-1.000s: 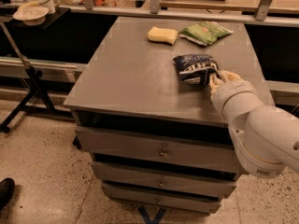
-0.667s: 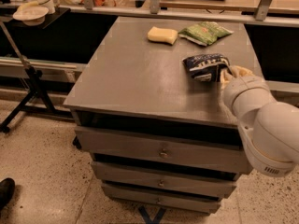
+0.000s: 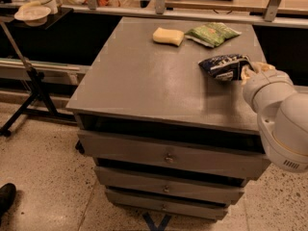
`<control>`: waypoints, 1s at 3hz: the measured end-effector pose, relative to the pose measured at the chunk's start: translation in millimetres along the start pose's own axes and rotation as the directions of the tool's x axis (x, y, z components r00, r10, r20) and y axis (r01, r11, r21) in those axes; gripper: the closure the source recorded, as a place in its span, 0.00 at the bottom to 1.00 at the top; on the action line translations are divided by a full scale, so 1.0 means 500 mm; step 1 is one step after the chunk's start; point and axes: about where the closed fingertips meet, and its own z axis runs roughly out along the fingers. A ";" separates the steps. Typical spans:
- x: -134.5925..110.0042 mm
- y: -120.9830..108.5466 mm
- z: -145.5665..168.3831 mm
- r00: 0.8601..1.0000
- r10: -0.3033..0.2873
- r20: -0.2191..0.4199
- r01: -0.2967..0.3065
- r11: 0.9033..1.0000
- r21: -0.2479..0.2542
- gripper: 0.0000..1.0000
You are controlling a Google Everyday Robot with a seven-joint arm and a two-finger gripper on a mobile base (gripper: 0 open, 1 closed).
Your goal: Move blue chip bag near green jalapeno chip bag
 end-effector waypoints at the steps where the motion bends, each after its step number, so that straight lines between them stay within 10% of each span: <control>1: -0.003 0.002 0.044 1.000 0.000 -0.005 0.000 0.999 -0.034 1.00; 3: -0.018 -0.035 0.128 1.000 -0.020 -0.022 0.019 0.999 -0.041 1.00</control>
Offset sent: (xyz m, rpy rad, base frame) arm 0.0905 -0.0114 0.0101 0.0011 0.0344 0.0723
